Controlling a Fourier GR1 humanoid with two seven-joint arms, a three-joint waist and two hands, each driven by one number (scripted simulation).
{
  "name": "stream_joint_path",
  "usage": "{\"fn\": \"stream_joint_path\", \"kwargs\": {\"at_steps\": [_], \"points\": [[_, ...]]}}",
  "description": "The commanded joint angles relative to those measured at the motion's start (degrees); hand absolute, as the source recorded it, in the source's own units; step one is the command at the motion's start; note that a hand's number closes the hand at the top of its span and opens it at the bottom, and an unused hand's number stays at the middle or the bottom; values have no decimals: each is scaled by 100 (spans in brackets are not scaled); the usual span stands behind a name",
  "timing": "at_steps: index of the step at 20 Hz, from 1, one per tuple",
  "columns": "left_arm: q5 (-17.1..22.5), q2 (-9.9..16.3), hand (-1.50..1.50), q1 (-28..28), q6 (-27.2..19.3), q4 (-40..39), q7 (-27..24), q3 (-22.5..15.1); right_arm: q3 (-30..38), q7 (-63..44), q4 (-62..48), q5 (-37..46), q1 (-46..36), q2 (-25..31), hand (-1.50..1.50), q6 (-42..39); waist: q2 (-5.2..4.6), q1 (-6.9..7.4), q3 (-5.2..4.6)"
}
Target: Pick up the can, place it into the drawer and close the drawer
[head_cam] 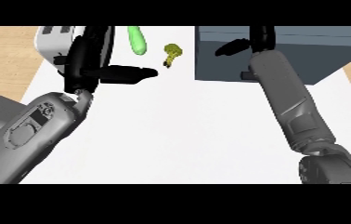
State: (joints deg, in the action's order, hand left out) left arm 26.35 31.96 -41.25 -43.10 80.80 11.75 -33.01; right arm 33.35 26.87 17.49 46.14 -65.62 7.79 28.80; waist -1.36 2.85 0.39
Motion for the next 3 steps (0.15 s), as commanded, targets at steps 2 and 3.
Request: {"fn": "stream_joint_path", "kwargs": {"at_steps": [2, 3], "points": [[-63, 81, -150, 110, -57, 245, 194, 124, 481, 7, 68, -670, -361, -291, -150, -93, 75, 10, -29], [-35, 97, -150, 287, 80, 228, -22, 228, 517, 202, 90, -743, -332, -81, -150, -330, 64, -17, -32]]}}
